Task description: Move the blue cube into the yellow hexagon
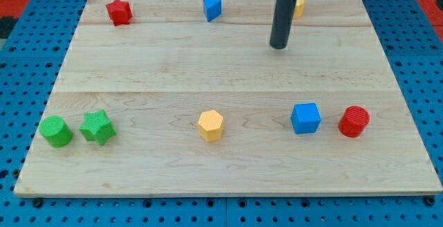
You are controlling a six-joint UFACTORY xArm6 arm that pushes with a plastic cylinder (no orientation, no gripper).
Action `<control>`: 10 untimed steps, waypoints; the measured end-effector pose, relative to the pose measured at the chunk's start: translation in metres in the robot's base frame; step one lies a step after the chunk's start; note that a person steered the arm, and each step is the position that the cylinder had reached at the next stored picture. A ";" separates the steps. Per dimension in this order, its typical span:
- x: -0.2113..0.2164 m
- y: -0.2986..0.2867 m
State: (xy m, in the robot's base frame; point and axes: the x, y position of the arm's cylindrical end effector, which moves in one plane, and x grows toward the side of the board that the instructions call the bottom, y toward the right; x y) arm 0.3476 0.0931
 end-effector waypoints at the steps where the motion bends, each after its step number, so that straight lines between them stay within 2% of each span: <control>1: 0.032 0.023; 2: 0.088 0.058; 3: 0.140 0.067; 4: 0.157 0.018; 5: 0.158 -0.083; 6: 0.211 -0.012; 7: 0.262 -0.037; 9: 0.227 -0.058; 10: 0.240 -0.053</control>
State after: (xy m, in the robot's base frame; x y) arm 0.5879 0.0397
